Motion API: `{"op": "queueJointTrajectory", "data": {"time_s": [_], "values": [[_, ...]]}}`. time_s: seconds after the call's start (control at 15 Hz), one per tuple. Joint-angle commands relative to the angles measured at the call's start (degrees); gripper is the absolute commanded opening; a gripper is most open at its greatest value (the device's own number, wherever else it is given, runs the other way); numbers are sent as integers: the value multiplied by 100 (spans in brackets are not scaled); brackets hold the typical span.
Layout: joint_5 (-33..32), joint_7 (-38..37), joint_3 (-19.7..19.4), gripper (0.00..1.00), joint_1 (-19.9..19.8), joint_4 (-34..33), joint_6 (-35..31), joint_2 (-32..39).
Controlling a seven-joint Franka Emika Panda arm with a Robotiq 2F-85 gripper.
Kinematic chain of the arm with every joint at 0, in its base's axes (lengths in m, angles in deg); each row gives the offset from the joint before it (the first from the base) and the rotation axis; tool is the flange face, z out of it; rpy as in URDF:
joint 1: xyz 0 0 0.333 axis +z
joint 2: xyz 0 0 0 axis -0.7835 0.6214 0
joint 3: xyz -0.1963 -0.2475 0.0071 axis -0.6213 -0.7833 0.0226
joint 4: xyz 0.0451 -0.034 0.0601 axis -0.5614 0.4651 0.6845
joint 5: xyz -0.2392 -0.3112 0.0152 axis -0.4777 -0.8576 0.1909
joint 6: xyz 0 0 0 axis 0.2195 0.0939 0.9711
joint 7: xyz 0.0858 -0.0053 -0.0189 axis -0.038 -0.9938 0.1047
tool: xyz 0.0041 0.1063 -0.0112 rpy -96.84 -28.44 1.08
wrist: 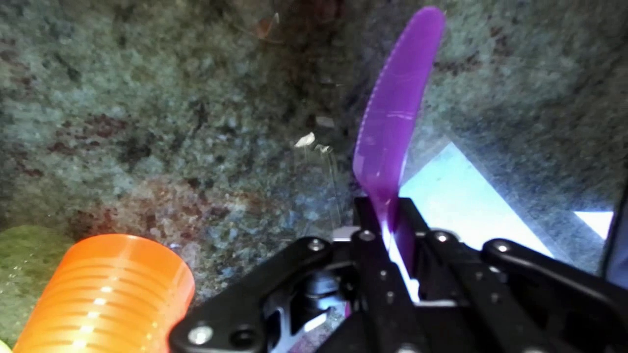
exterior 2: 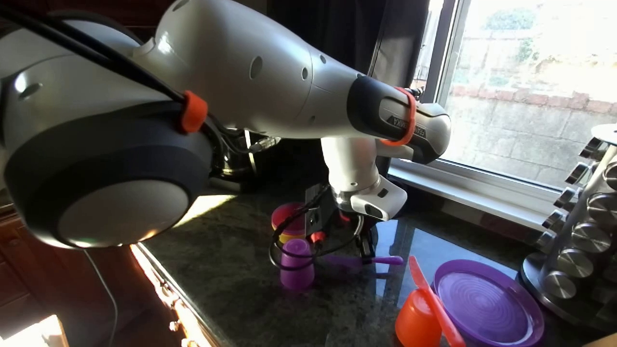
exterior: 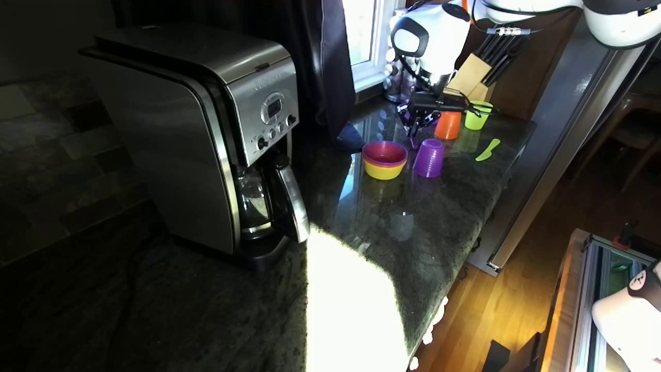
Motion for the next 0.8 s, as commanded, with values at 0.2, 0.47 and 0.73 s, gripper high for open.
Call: {"op": "queueJointTrajectory", "data": {"time_s": [0.2, 0.47, 0.73], "values": [[137, 300, 94, 4, -171, 684, -116, -631], [136, 262, 273, 4, -280, 1252, -60, -1086], [135, 161, 293, 4, -303, 1751, 48, -1576]]}}
